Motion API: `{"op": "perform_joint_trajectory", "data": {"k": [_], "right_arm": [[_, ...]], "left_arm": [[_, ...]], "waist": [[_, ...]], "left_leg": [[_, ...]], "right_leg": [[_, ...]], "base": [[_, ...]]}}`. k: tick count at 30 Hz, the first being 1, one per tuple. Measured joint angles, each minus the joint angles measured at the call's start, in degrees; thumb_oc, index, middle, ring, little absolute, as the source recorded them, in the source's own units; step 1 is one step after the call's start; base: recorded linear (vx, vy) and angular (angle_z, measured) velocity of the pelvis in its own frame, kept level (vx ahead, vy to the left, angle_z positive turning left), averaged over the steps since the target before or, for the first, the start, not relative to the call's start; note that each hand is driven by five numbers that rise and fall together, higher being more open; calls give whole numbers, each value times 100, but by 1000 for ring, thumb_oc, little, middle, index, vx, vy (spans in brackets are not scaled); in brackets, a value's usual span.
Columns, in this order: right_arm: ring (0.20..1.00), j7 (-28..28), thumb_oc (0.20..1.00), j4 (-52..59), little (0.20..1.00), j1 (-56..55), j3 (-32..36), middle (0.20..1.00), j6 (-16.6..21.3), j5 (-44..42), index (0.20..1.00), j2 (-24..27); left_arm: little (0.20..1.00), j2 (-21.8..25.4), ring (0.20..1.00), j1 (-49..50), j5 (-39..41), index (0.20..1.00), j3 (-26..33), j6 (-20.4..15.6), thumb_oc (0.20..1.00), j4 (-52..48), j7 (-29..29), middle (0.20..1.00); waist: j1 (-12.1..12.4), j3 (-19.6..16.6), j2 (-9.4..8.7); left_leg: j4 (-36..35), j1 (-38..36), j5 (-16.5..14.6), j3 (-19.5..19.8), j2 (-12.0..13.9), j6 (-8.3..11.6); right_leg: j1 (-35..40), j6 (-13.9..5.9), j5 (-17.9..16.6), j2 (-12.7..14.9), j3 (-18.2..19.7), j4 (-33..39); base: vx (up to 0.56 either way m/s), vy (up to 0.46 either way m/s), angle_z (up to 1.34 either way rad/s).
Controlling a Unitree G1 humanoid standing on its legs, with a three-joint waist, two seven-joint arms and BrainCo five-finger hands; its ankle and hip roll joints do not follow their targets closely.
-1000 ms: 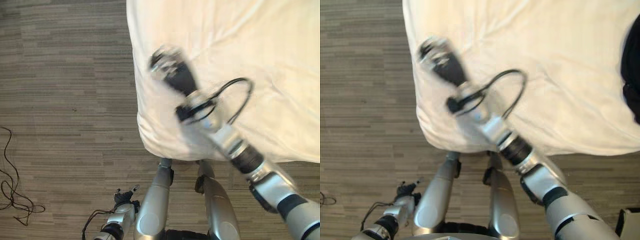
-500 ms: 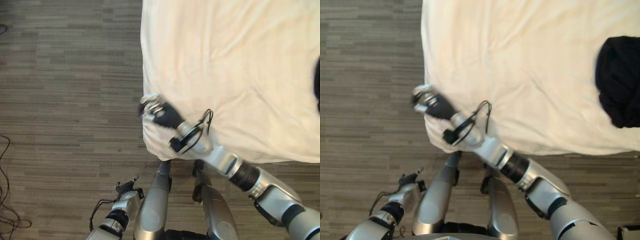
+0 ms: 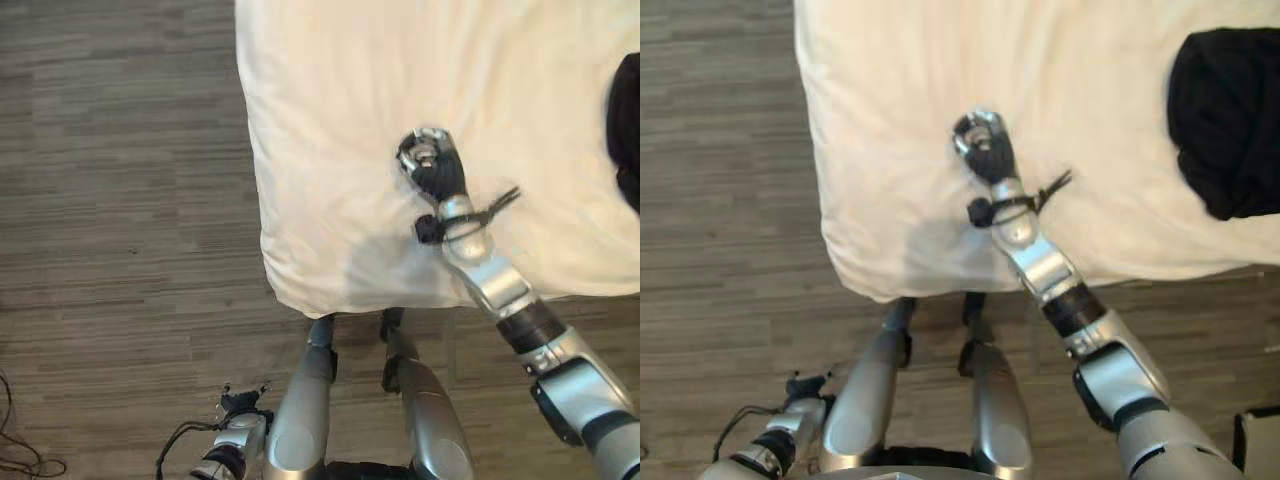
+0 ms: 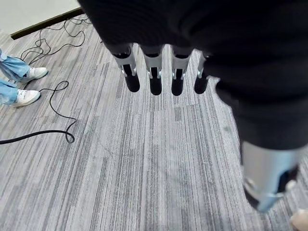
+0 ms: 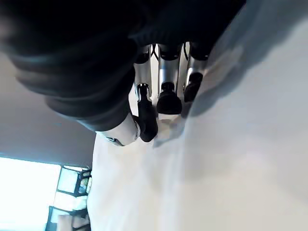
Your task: Tidy up the quilt and then pick up the clothes from the bed and put them into the laundry hamper.
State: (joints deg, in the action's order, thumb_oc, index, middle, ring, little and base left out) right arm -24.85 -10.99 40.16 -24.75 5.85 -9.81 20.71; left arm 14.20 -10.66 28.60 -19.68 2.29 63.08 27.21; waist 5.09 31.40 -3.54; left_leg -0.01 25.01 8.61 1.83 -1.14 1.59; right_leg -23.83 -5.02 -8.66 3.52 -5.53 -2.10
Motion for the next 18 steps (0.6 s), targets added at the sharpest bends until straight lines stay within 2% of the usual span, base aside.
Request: {"op": "perform_joint_trajectory", "data": {"k": [2,6,9,11,12,15,18], "right_arm": [[200,-36,200,85,200,-50,-11,200,323,84,200,-133],[200,-190,200,3,200,-330,192,200,932,83,200,-174],[200,-412,200,-139,200,-747,565,200,1226,79,200,-189],[200,-475,200,-141,200,-902,648,200,1278,78,200,-182],[200,-532,200,-344,200,-1253,895,200,1281,77,200,-181],[200,-622,200,-923,200,-1629,1042,200,1280,70,200,-198],[200,-661,200,-2299,200,-2226,1524,200,1196,-137,200,-330]], "left_arm": [[1000,-7,1000,-38,21,1000,-46,-190,1000,-27,7,1000],[1000,39,1000,-52,48,1000,-70,-353,1000,-238,17,1000],[1000,42,1000,20,48,1000,-61,-391,1000,-257,17,1000],[1000,51,1000,62,42,1000,-51,-380,1000,-256,18,1000],[1000,61,1000,144,30,1000,59,-318,1000,-246,24,1000],[1000,106,1000,206,-4,1000,227,-194,1000,-173,51,1000],[1000,214,1000,233,-22,1000,223,-44,1000,-39,150,1000]], "waist": [[-192,0,94],[-258,-14,100],[-339,-36,90],[-379,-93,54],[-391,-159,-42],[-487,-266,-180],[-560,-458,-451]], "left_leg": [[-19,109,0,-111,-36,-6],[-22,232,-1,-219,-55,-64],[-21,158,-27,-286,-111,-104],[-20,153,-34,-304,-128,-131],[-40,-21,-62,-425,-151,-186],[-116,-428,-110,-479,-170,-251],[-267,-1080,-206,-614,-172,-345]], "right_leg": [[-207,-14,12,40,101,-61],[-482,-61,119,64,243,-280],[-488,-62,220,117,327,-369],[-487,-65,218,131,356,-362],[-328,-84,198,155,449,-325],[106,-103,195,183,493,-134],[774,-181,147,188,614,156]], "base": [[-34,29,-21],[-10,27,-11],[7,18,-7],[20,-25,-9],[35,-40,-18],[44,-28,-11],[60,-8,-19]]}}
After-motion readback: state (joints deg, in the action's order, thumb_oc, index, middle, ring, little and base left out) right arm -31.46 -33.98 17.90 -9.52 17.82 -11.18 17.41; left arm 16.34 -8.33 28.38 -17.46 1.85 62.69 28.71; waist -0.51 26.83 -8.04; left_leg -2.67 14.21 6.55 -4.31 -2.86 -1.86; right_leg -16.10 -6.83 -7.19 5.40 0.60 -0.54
